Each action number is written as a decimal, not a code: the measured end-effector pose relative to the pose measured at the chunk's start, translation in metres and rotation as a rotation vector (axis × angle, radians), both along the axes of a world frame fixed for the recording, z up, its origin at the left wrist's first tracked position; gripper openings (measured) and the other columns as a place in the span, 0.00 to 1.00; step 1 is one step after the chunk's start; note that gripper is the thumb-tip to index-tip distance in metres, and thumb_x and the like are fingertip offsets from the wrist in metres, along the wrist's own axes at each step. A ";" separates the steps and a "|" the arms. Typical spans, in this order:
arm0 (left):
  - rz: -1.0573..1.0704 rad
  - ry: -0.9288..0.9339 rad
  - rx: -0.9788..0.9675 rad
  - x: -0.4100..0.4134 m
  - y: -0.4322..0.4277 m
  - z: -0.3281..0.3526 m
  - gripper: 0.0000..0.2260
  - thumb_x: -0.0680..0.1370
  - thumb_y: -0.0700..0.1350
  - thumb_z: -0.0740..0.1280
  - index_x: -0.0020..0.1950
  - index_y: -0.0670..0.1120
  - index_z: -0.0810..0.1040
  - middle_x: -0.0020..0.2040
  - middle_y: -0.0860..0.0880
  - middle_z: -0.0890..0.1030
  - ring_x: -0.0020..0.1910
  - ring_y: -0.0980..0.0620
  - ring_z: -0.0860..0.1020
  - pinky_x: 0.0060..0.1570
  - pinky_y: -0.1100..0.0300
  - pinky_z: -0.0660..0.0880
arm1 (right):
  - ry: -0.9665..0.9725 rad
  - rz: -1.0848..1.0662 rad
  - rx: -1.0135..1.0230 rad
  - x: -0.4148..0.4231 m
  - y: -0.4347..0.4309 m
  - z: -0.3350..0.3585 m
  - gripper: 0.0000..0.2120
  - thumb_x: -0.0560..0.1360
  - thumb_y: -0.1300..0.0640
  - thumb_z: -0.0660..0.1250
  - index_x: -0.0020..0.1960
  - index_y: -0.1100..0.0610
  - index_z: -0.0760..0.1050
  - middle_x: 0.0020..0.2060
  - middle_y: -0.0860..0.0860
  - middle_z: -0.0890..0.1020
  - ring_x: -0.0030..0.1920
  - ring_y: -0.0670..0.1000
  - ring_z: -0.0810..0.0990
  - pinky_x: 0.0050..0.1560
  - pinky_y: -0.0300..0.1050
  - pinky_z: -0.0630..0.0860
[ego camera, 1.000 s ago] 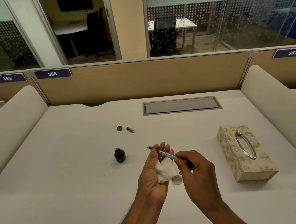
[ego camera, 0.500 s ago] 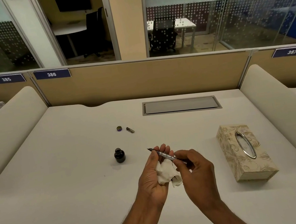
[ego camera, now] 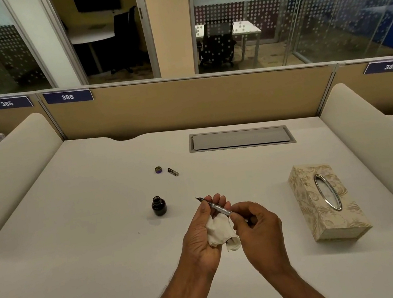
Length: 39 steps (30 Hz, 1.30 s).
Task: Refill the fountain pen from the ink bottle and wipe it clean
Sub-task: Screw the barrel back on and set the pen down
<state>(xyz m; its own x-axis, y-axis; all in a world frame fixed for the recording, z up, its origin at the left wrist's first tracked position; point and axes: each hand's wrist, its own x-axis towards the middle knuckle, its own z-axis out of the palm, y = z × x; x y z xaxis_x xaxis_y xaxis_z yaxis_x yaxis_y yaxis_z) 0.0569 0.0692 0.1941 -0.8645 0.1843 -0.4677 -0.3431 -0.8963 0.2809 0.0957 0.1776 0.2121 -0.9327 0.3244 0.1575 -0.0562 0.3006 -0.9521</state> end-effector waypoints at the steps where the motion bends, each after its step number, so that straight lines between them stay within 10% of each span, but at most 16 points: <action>1: -0.003 0.000 -0.008 0.000 -0.001 -0.001 0.11 0.75 0.39 0.70 0.56 0.38 0.82 0.53 0.39 0.87 0.49 0.43 0.88 0.46 0.49 0.86 | -0.011 0.011 0.012 -0.001 0.000 -0.001 0.17 0.77 0.64 0.72 0.43 0.41 0.80 0.39 0.47 0.85 0.38 0.47 0.83 0.39 0.36 0.81; 19: -0.132 -0.122 -0.131 -0.018 -0.017 -0.023 0.13 0.85 0.46 0.60 0.62 0.40 0.80 0.64 0.42 0.81 0.69 0.47 0.75 0.66 0.53 0.71 | -0.029 -0.069 0.340 -0.027 -0.031 -0.046 0.03 0.79 0.57 0.71 0.51 0.52 0.82 0.40 0.43 0.81 0.40 0.45 0.81 0.39 0.41 0.79; 23: -0.166 -0.103 -0.195 -0.021 -0.023 -0.036 0.11 0.85 0.37 0.59 0.63 0.42 0.79 0.63 0.43 0.82 0.63 0.48 0.79 0.40 0.61 0.82 | 0.013 -0.107 0.375 -0.037 -0.034 -0.060 0.02 0.79 0.56 0.70 0.50 0.51 0.82 0.39 0.43 0.80 0.38 0.45 0.79 0.36 0.41 0.78; 28: -0.067 -0.114 -0.162 -0.030 -0.034 -0.059 0.21 0.83 0.30 0.57 0.76 0.39 0.69 0.73 0.39 0.75 0.72 0.38 0.74 0.57 0.51 0.82 | 0.053 -0.146 0.496 -0.059 -0.030 -0.089 0.03 0.77 0.62 0.72 0.50 0.56 0.82 0.40 0.47 0.81 0.40 0.50 0.79 0.36 0.45 0.79; 36: -0.096 -0.112 -0.217 -0.036 -0.063 -0.082 0.19 0.83 0.32 0.57 0.72 0.44 0.73 0.73 0.42 0.76 0.72 0.40 0.73 0.18 0.63 0.72 | -0.011 -0.108 0.788 -0.101 -0.015 -0.151 0.06 0.72 0.67 0.76 0.46 0.59 0.83 0.37 0.53 0.82 0.35 0.57 0.79 0.34 0.52 0.79; 39: -0.086 -0.113 -0.241 -0.039 -0.065 -0.091 0.17 0.83 0.32 0.57 0.69 0.45 0.76 0.72 0.43 0.77 0.69 0.42 0.76 0.20 0.62 0.74 | 0.001 -0.093 0.859 -0.111 -0.013 -0.167 0.06 0.70 0.67 0.77 0.44 0.59 0.82 0.35 0.53 0.81 0.33 0.57 0.78 0.32 0.50 0.78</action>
